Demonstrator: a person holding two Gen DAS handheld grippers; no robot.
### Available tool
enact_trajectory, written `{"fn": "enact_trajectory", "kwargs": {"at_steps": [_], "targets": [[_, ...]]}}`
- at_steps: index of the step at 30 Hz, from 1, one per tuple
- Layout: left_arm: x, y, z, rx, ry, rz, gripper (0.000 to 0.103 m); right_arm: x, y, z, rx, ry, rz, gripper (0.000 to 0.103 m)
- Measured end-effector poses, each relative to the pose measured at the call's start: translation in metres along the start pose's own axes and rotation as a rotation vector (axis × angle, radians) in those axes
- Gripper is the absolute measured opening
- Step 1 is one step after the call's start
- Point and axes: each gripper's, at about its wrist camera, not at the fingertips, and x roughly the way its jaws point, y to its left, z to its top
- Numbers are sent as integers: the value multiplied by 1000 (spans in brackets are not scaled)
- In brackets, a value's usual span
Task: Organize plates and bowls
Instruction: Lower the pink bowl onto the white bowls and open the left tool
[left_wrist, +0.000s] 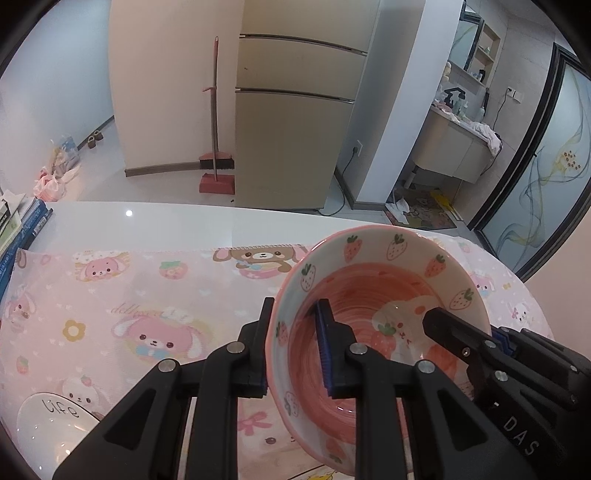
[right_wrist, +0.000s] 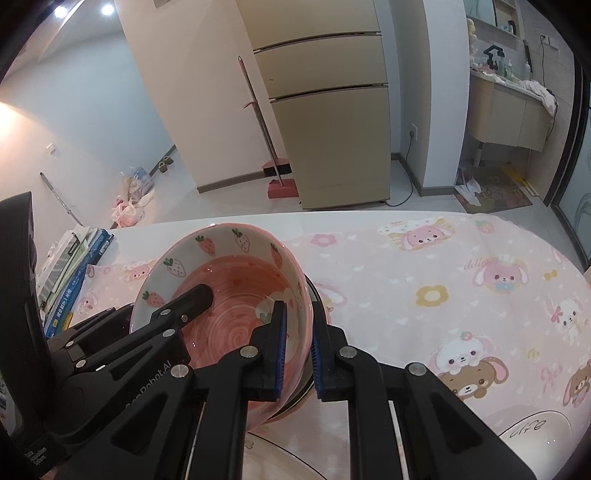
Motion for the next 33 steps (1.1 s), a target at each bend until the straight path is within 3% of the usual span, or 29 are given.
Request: {"fn": "enact_trajectory", "kwargs": {"at_steps": [6,13,25,33], "targets": [[-4,8,2,-32,5,-33,18,-10,4,1,-31,-28,-6,11],[0,1,-1,16,-13,28,15,-4,6,-2,-72,-38,-78,11],[4,1,-3,26,-13,36,15,-6,0,0,-60,-28,-62,11],[-5,-7,-3,53,-63,56,15,-14,1,2,-56,-59,-71,11]]}}
